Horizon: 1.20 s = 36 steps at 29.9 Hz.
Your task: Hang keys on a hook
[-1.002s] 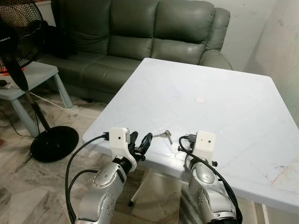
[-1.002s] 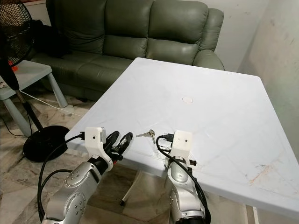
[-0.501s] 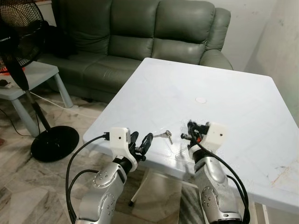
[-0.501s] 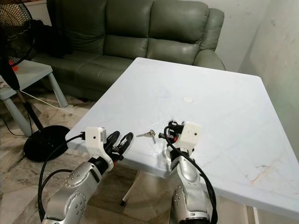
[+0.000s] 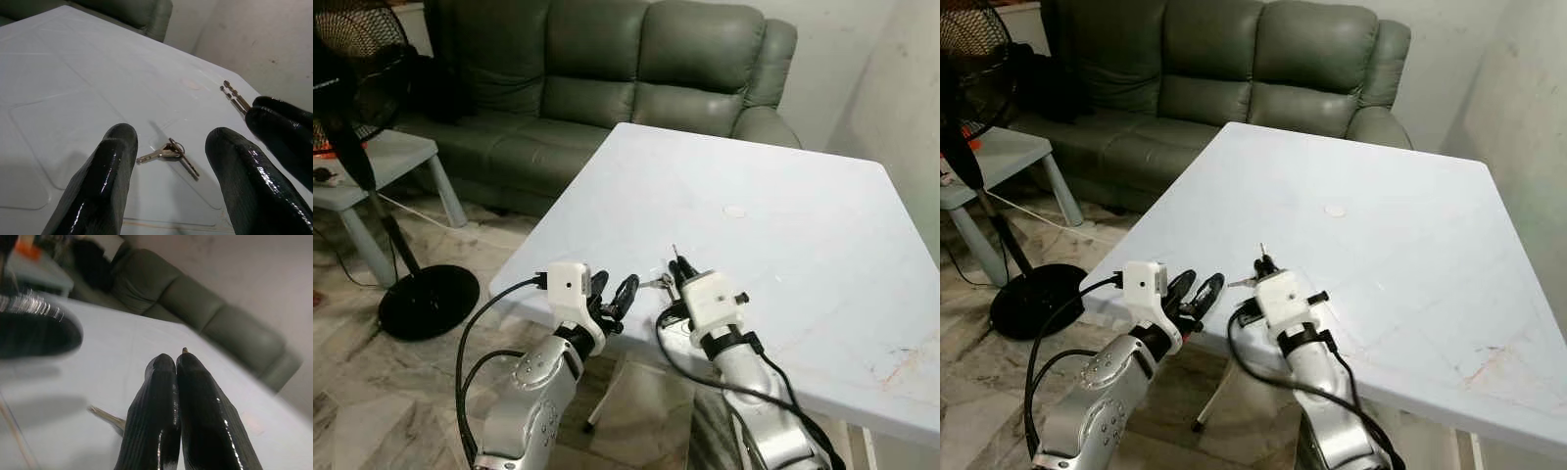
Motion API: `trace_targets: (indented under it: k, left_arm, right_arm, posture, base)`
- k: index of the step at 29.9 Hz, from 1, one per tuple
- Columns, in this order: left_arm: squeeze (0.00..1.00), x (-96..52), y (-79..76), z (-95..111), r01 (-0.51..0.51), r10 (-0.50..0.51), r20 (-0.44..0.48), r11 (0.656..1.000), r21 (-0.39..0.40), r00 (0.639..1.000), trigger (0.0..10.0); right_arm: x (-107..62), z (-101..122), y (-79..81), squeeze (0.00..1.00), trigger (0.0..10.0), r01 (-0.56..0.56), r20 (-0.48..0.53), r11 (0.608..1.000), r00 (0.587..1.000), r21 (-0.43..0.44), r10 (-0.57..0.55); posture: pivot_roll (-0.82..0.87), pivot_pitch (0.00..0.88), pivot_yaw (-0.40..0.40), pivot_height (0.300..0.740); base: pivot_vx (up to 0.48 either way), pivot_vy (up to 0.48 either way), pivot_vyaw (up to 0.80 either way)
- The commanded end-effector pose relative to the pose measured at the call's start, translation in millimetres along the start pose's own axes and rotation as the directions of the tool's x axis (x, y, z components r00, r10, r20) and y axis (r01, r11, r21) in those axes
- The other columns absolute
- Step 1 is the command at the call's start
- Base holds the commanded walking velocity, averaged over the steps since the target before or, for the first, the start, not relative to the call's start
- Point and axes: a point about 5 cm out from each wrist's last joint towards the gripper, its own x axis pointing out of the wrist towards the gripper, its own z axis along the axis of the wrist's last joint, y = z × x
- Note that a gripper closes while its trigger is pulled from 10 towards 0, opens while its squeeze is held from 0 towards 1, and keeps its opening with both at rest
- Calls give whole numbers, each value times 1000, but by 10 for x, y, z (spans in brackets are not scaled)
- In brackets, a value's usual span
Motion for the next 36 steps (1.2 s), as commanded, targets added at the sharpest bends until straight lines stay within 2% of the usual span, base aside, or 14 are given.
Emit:
trace_targets:
  k: [1,3,5,6,7,9,10,13,14,16,19,22,28,36]
  left_arm:
    - [0,38,-101,-35,13,-12,7,999,-42,1000,10000]
    - [0,42,-107,-36,13,-13,8,999,-43,1000,10000]
    - [0,43,-109,-34,13,-13,9,999,-43,1000,10000]
    - [0,45,-106,-31,11,-11,10,999,-45,1000,10000]
    - [0,45,-104,-30,10,-10,11,999,-45,1000,10000]
    - [0,45,-104,-29,9,-9,11,999,-46,1000,10000]
    - [0,45,-104,-28,9,-8,11,999,-46,1000,10000]
    - [0,45,-103,-26,8,-8,11,999,-46,1000,10000]
    - [0,46,-100,-23,8,-7,12,999,-46,1000,10000]
    - [0,49,-98,-19,7,-6,13,999,-47,1000,10000]
    - [0,53,-95,-16,5,-4,14,999,-50,1000,10000]
    - [0,52,-99,-21,7,-6,13,999,-50,1000,10000]
    - [0,59,-102,-16,11,-10,13,999,-52,1000,10000]
    - [0,58,-109,-10,12,-11,15,999,-53,1000,10000]
  right_arm:
    - [15,-34,63,0,10000,-37,10,955,999,-296,42]
    - [3,-117,58,0,10000,-25,-14,931,1000,-364,21]
    - [-8,-148,53,0,10000,-15,-36,951,999,-308,4]
    - [-25,-177,38,0,10000,25,-70,986,997,-163,-37]
    - [-31,-193,34,314,10000,47,-95,996,994,-78,-55]
    - [-36,-205,28,298,10000,69,-120,998,990,-14,-70]
    - [-40,-204,50,0,10000,67,-135,996,989,57,-59]
    - [-46,-204,95,0,10000,89,-173,957,984,275,-42]
    - [-48,-212,142,0,10000,96,-211,912,977,398,-11]
    - [-48,-185,190,0,10000,97,-218,844,976,528,24]
    - [-69,-178,182,0,10000,92,-214,816,976,571,40]
    - [-97,-171,212,0,10000,48,-197,826,977,562,77]
    - [-115,-185,197,0,10000,71,-213,831,975,551,58]
    - [-61,-276,82,0,10000,283,-371,831,923,480,-100]
  posture:
    - [-1,0,-34,740]
    - [-2,0,-33,740]
    - [-2,0,-33,740]
    - [-2,0,-33,740]
    - [-2,0,-33,740]
    - [-1,0,-36,740]
    - [-2,0,-36,740]
    - [-3,0,-35,740]
    - [-5,2,-34,740]
    - [-6,6,-34,740]
    - [-11,9,-31,740]
    - [-16,11,-29,740]
    - [-19,16,-28,740]
    - [-14,17,-31,740]
  base:
    - [0,0,0]
    - [0,0,0]
    - [0,0,0]
    - [0,0,0]
    - [0,0,0]
    - [0,0,0]
    - [0,0,0]
    - [0,0,0]
    - [0,0,0]
    - [0,0,0]
    - [0,0,0]
    - [0,0,0]
    - [0,0,0]
    - [0,0,0]
